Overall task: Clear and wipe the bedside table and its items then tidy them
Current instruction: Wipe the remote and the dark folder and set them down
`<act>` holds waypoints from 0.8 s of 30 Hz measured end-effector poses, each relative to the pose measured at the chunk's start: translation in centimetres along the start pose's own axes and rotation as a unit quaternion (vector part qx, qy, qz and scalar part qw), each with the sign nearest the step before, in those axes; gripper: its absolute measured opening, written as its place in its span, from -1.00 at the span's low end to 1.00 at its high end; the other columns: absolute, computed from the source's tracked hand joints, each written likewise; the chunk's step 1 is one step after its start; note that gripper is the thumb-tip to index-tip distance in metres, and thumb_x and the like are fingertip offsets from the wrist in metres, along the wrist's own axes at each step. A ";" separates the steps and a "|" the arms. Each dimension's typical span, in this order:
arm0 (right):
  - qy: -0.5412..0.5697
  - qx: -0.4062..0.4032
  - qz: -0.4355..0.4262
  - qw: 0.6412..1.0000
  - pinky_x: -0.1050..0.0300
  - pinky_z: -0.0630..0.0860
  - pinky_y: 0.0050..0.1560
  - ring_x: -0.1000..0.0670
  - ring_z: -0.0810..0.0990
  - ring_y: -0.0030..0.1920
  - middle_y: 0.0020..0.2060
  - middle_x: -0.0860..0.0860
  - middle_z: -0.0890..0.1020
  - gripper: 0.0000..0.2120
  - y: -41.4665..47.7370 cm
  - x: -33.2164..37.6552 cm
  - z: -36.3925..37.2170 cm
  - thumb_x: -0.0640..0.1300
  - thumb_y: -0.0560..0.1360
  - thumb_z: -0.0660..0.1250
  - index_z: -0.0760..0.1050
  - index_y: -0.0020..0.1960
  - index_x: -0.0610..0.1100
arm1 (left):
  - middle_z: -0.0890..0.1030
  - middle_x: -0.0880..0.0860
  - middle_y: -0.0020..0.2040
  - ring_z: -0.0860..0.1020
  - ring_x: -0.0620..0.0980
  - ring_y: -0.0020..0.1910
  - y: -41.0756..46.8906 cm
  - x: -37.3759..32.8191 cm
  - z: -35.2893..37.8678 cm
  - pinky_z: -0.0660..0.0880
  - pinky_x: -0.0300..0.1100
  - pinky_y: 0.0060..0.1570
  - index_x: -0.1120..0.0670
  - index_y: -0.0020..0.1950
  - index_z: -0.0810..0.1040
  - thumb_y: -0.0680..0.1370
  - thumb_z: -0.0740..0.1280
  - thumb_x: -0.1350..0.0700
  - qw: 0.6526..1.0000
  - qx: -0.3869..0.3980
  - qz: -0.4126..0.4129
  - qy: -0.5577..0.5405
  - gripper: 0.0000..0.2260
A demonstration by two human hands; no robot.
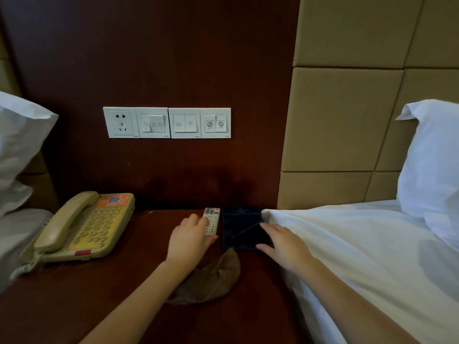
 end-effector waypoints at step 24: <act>-0.003 0.099 -0.094 0.991 -0.23 -0.16 0.47 0.01 0.05 0.53 0.51 0.10 0.20 -0.55 2.3 8.9 2.8 -0.07 0.65 0.08 0.14 0.53 0.01 | 0.45 -0.08 0.34 0.39 -0.08 0.32 0.4 2.4 3.5 0.21 -0.01 0.28 -0.03 0.44 0.27 0.55 0.21 -0.16 0.984 0.114 -0.100 -0.090 -0.51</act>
Point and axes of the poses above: each hand's wrist, its own y-axis towards the middle knuckle, its own z-axis out of the palm, x = y × z, the point moved 6 cm from there along y, towards the middle knuckle
